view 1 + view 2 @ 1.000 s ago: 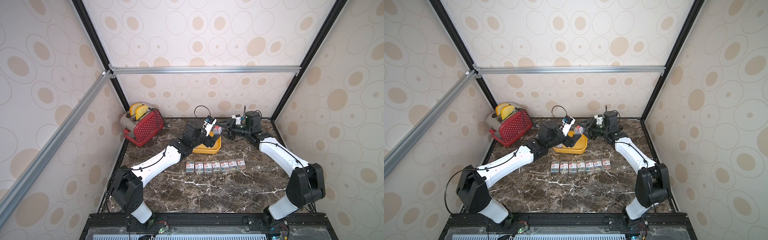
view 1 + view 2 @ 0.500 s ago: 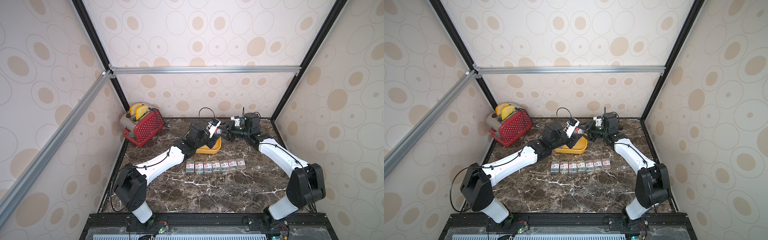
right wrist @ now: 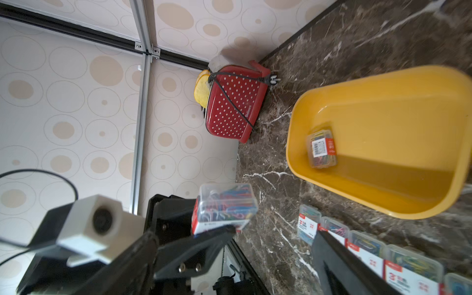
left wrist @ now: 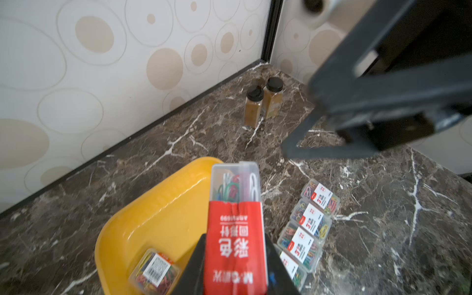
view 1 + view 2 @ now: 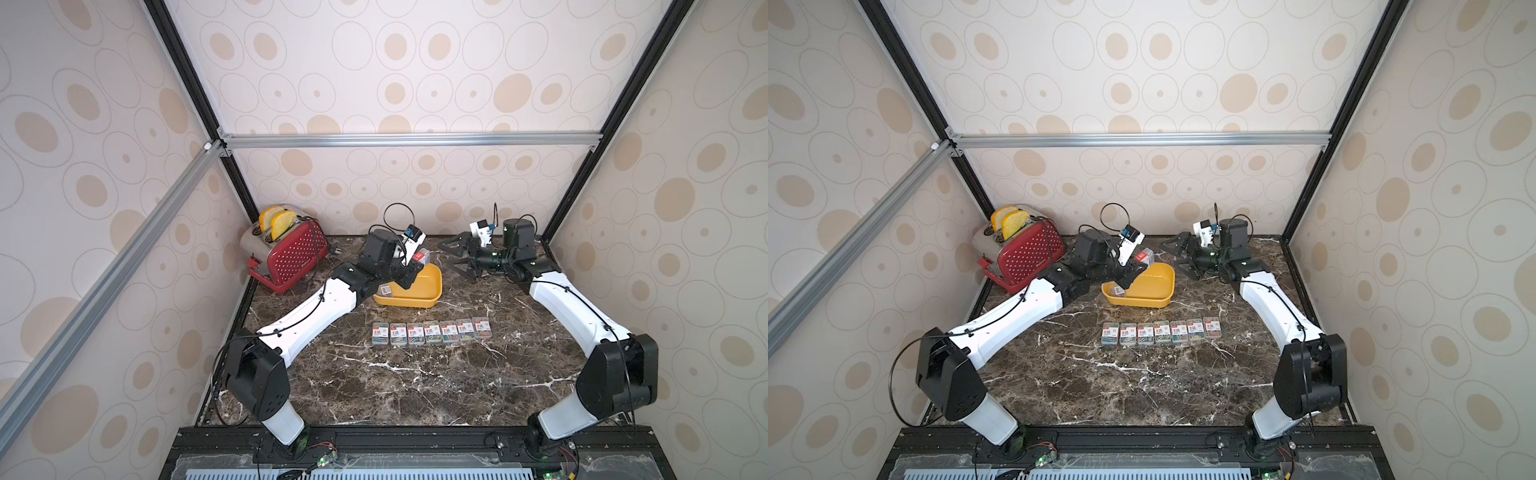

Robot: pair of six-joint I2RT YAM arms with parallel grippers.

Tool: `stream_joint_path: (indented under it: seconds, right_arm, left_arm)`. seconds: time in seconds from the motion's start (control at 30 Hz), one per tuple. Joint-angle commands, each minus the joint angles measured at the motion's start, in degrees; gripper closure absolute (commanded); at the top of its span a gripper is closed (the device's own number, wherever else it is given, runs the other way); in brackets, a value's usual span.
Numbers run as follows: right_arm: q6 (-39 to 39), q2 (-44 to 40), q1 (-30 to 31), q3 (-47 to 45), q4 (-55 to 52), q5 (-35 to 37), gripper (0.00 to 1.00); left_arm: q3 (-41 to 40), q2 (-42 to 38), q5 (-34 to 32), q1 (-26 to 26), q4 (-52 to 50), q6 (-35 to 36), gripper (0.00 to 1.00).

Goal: Take the paper clips out of the storage box
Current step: Place the boxed paper clips at the center of the board.

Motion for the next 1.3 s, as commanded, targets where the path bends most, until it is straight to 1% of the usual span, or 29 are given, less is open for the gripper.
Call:
stream_joint_path:
  seconds: [0.0,0.07,0.13,0.2,0.27,0.37,0.43,0.5,0.6,0.67,0.77,1.0,1.27]
  right_arm:
    - [-15.62,-2.78,-0.61,0.7,-8.76,-2.81,0.0]
    - [-24.56,-4.5,0.1,-0.05,-14.11,0.38,0.0]
    - [-31.68,-7.08,1.17,-2.66,-15.16,3.75,0.0]
    - [-38.2,-10.05,3.14,-5.51,-15.18,8.35,0.0]
    - [-44.84,-13.17,5.91,-8.5,-14.25,13.94,0.0]
    - [-53.6,-18.05,10.47,-14.07,-9.53,21.5,0.0]
    - [-59.8,-20.55,13.73,-16.7,-7.15,24.58,0.0]
    - [-64.49,-22.0,16.32,-18.87,-5.47,25.8,0.0]
    - [-70.65,-22.71,20.0,-19.77,-6.15,27.29,0.0]
    - [-74.46,-22.65,23.29,-19.98,-7.13,29.81,0.0]
    - [-78.68,-21.94,26.97,-20.14,-6.91,32.58,0.0]
    - [-82.76,-18.63,31.02,-18.76,-6.56,36.55,0.0]
    - [-85.39,-15.74,32.34,-16.74,-5.42,39.73,0.01]
  left_arm:
    - [7.08,-0.99,10.87,2.67,-14.96,2.07,0.71]
    - [11.43,1.63,18.03,4.36,-24.37,3.53,0.71]
    - [14.36,3.69,23.02,5.36,-31.03,5.93,0.71]
    - [16.34,5.47,24.92,5.53,-36.38,8.38,0.71]
    - [18.29,7.51,28.33,5.69,-41.07,10.37,0.71]
    - [20.72,10.66,32.48,5.7,-47.12,11.98,0.72]
    - [21.3,11.98,33.75,5.68,-50.04,12.87,0.72]
    - [20.87,12.44,34.07,5.7,-50.89,12.88,0.72]
    - [20.58,13.03,34.35,5.67,-51.87,12.9,0.72]
    - [21.17,13.97,35.57,5.65,-53.46,13.49,0.72]
    - [21.21,14.31,36.46,5.46,-54.16,13.66,0.73]
    - [20.25,13.98,38.08,4.56,-54.85,14.17,0.74]
    - [19.99,14.28,39.01,3.01,-55.83,14.82,0.75]
